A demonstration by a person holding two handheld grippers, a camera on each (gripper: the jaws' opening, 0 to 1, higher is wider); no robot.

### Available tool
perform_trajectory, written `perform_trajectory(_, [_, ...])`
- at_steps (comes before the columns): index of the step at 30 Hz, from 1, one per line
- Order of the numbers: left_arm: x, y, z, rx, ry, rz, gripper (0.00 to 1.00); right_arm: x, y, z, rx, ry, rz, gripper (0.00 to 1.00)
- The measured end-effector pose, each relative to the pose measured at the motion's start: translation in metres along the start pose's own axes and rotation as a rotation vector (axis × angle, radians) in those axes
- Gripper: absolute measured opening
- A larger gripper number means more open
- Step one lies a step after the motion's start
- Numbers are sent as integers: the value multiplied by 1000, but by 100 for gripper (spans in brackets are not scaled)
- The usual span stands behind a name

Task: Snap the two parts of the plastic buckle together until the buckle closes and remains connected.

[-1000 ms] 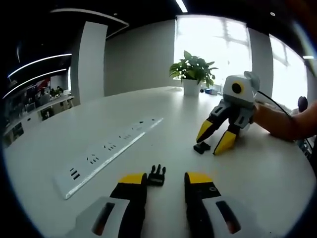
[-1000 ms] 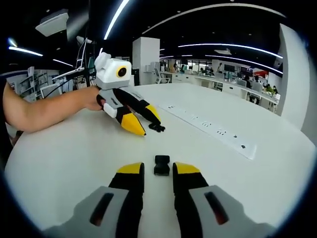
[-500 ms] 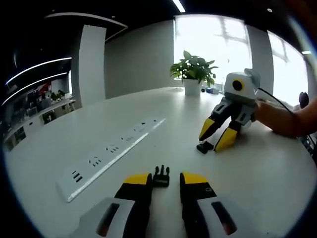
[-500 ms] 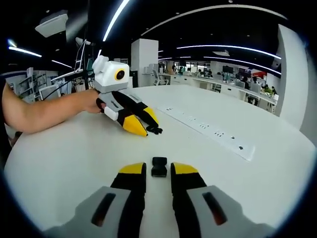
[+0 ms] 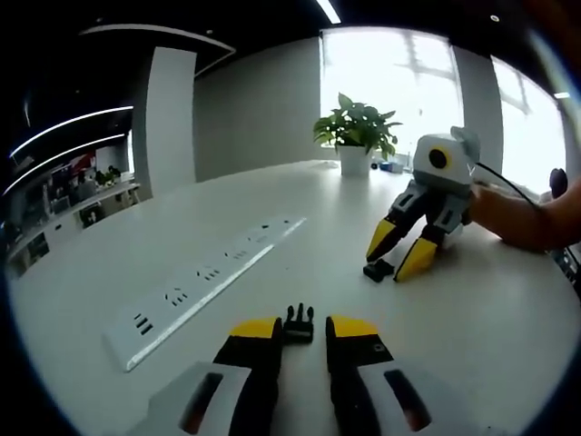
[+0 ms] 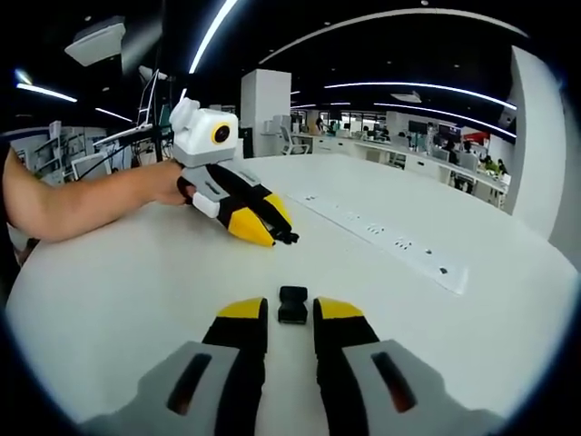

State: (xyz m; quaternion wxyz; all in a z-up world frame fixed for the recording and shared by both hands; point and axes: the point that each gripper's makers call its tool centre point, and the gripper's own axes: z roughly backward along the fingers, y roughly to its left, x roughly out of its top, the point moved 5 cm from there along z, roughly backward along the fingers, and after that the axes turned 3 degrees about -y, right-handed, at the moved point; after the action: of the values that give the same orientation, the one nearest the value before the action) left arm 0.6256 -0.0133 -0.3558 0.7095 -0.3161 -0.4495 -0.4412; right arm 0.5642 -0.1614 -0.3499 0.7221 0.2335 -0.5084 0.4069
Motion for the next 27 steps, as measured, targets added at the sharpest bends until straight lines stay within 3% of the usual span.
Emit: perform_trajectory(27, [0, 2, -2, 9, -3, -6, 13, 0, -6, -3, -6, -5, -10, 17])
